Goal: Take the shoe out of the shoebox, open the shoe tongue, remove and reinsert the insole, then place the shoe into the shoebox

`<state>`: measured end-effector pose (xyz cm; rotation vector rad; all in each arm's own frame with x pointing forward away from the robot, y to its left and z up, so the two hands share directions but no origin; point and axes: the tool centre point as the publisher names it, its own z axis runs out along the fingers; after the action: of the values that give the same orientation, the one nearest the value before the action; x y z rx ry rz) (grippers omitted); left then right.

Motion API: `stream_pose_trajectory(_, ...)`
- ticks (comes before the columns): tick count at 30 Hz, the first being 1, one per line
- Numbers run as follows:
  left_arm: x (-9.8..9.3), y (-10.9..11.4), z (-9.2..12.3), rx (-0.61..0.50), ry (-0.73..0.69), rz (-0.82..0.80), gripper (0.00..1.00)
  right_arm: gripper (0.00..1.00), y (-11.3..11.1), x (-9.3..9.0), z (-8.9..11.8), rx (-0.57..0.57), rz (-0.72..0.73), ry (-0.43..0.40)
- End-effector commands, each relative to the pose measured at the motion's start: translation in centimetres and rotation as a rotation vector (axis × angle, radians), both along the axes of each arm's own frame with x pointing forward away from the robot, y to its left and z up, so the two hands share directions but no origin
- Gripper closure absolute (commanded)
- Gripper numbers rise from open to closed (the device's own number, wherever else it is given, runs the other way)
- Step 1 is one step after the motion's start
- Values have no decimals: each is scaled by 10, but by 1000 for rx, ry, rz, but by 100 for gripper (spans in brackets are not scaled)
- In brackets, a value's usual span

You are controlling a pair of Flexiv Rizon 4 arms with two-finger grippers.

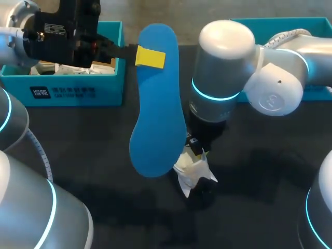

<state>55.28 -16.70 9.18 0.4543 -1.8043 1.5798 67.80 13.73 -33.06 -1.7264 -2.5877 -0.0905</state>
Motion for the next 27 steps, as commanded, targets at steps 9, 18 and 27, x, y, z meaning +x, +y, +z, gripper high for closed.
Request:
stream_pose_trajectory(9, 1, -1, 1, 4, 0, -2, 100, 100, -5, -6, -22, 26, -410, -37)
stream_pose_trajectory(18, 1, -1, 1, 4, 0, -2, 100, 100, -7, -13, -27, 58, -413, -8)
stream_pose_trajectory(27, 1, -1, 1, 4, 0, -2, 100, 100, -7, -13, -41, 87, -375, 31)
